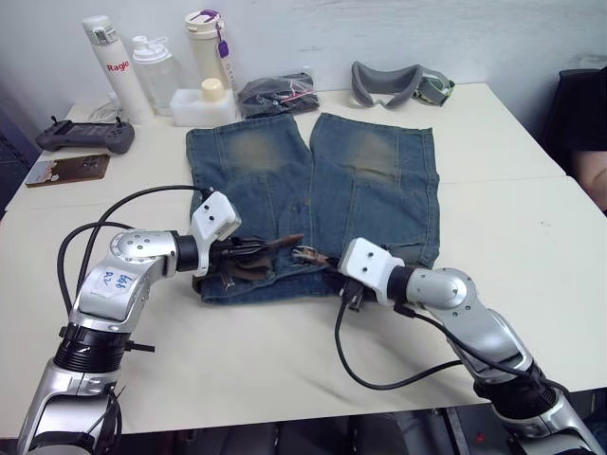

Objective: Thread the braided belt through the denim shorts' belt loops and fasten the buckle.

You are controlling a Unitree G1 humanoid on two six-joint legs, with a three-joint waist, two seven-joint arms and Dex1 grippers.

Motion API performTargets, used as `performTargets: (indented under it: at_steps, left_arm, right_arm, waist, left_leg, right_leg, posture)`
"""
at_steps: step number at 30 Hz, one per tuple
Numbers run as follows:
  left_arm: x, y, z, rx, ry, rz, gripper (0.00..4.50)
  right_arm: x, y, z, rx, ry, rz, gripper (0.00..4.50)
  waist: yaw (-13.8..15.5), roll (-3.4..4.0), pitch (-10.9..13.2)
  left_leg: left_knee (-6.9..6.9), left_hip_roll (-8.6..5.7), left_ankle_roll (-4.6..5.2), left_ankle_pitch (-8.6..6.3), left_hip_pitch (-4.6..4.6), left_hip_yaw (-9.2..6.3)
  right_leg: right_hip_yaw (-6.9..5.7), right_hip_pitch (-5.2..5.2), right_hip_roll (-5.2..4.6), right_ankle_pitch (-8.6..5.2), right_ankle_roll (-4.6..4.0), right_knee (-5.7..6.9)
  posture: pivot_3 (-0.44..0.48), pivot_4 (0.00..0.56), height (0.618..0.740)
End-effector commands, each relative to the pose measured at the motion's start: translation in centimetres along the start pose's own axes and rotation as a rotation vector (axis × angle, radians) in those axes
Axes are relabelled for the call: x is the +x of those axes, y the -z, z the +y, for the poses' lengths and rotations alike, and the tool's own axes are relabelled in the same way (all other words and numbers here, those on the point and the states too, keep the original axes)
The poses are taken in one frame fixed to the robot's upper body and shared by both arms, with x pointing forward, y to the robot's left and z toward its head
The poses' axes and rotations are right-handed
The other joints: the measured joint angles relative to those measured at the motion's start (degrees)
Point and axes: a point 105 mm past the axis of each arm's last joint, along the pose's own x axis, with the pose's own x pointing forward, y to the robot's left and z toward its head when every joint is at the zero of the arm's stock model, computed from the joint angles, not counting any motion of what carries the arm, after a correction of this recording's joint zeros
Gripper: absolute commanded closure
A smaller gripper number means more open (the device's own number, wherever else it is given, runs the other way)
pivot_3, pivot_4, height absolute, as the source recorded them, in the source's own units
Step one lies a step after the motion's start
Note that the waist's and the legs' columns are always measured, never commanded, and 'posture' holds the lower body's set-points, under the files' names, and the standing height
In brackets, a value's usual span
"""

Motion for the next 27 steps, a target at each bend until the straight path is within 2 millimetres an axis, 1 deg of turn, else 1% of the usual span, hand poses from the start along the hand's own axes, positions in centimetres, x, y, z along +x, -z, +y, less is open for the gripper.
performTargets:
  at_steps: [1, 3, 8, 12, 15, 17, 21, 24, 27]
  left_arm:
    - [-1.0, -0.6, 0.5, -0.005, -0.047, -0.040, 4.50]
    - [-1.4, -0.3, 0.6, -0.010, -0.063, -0.036, 4.50]
    - [-1.9, -0.5, 0.7, -0.029, -0.077, -0.051, 4.50]
    - [-1.5, 0.3, 0.0, -0.034, -0.055, -0.020, 4.50]
    - [-1.1, 0.9, -0.4, -0.029, -0.043, 0.002, 4.50]
    - [-1.0, 0.9, -0.5, -0.036, -0.040, -0.001, 4.50]
    - [-1.0, 0.6, 0.0, -0.038, -0.054, -0.011, 4.50]
    - [-0.6, 0.3, -0.1, -0.035, -0.042, -0.022, 4.50]
    - [-0.1, 0.2, -0.3, -0.040, -0.029, -0.033, 4.50]
  right_arm:
    - [-0.2, 0.9, 0.3, 0.182, -0.019, 0.017, 4.49]
    - [-0.3, 0.1, -0.1, 0.258, -0.015, -0.015, 4.49]
    - [-0.5, -1.2, -1.4, 0.372, -0.003, -0.052, 4.49]
    - [-0.5, -2.5, -1.6, 0.433, -0.014, -0.086, 4.49]
    - [-0.5, -3.0, -1.7, 0.460, -0.012, -0.101, 4.49]
    - [-0.5, -3.2, -1.8, 0.475, -0.001, -0.104, 4.49]
    - [-0.5, -3.5, -1.7, 0.474, 0.008, -0.111, 4.49]
    - [-0.5, -3.8, -1.5, 0.460, 0.004, -0.116, 4.49]
    - [-0.3, -3.7, -1.4, 0.460, 0.013, -0.108, 4.49]
  waist:
    - [0.0, -0.03, -0.1]
    - [0.0, -0.02, -0.1]
    - [0.0, -0.01, -0.1]
    - [-0.1, -0.01, -0.1]
    - [-0.4, -0.01, -0.1]
    - [-0.6, -0.01, -0.1]
    - [-1.0, -0.01, -0.1]
    - [-1.1, -0.01, -0.1]
    - [-1.2, -0.01, -0.1]
  left_leg:
    - [0.00, -0.02, -0.01, 0.00, 0.04, 0.00]
    - [0.00, -0.06, -0.01, -0.01, 0.07, -0.01]
    - [-0.03, -0.31, -0.03, -0.02, 0.07, -0.31]
    - [-0.10, -0.72, -0.05, -0.02, 0.10, -0.75]
    - [-0.15, -0.74, -0.07, -0.02, 0.11, -0.77]
    - [-0.19, -0.76, -0.07, -0.01, 0.14, -0.77]
    - [-0.22, -0.78, -0.08, -0.01, 0.15, -0.78]
    - [-0.23, -0.80, -0.08, -0.01, 0.14, -0.79]
    - [-0.27, -0.82, -0.08, -0.01, 0.15, -0.79]
  right_leg:
    - [0.02, 0.01, 0.00, 0.00, 0.00, 0.05]
    - [0.11, 0.01, -0.01, -0.01, -0.02, 0.10]
    - [0.16, -0.02, 0.00, -0.02, -0.03, 0.12]
    - [0.34, -0.09, -0.01, -0.01, -0.03, 0.12]
    - [0.39, -0.11, 0.00, -0.01, -0.03, 0.11]
    - [0.42, -0.10, -0.01, -0.01, -0.03, 0.10]
    - [0.44, -0.10, 0.00, -0.01, -0.03, 0.11]
    - [0.46, -0.09, -0.01, -0.01, -0.02, 0.10]
    - [0.48, -0.10, -0.01, -0.01, -0.02, 0.10]
  posture:
    - [0.000, 0.150, 0.627]
    - [0.000, 0.150, 0.627]
    - [0.000, 0.150, 0.627]
    - [0.000, 0.150, 0.627]
    - [0.000, 0.150, 0.627]
    - [0.000, 0.150, 0.627]
    - [0.000, 0.150, 0.627]
    - [0.000, 0.150, 0.627]
    - [0.000, 0.150, 0.627]
